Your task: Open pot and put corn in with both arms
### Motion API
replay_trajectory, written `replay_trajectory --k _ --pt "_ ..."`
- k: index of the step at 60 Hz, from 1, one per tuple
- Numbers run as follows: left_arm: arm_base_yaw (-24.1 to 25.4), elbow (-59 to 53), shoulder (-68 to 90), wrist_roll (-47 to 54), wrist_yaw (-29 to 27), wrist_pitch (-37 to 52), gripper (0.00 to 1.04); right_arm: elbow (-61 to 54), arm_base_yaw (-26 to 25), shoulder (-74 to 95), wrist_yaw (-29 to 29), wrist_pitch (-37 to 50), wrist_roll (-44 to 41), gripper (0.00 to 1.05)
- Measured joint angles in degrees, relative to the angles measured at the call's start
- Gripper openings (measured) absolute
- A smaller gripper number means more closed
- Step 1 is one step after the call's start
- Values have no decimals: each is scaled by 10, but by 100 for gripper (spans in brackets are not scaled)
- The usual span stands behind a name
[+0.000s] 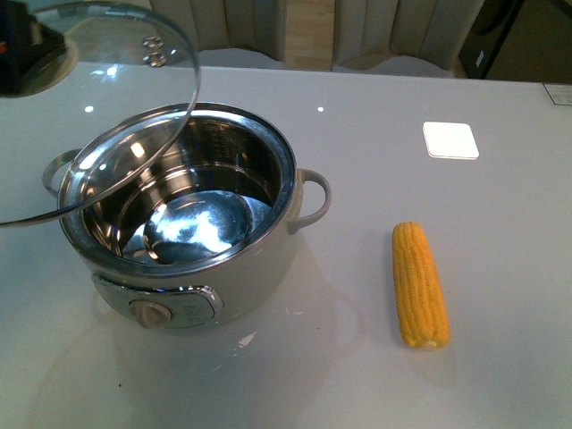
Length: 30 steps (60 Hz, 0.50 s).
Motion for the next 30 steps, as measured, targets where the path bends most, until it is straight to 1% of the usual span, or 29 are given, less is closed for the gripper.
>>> replay_trajectory --k 8,13,25,30 --pt "66 -32 -15 15 37 13 50 0 0 0 0 0 0 96" --pt "117 -42 -16 23 59 20 51 0 0 0 0 0 0 96" --pt "232 -49 4 45 91 47 52 0 0 0 0 0 0 96" --pt "271 -49 27 54 96 65 52 0 0 0 0 0 0 96"
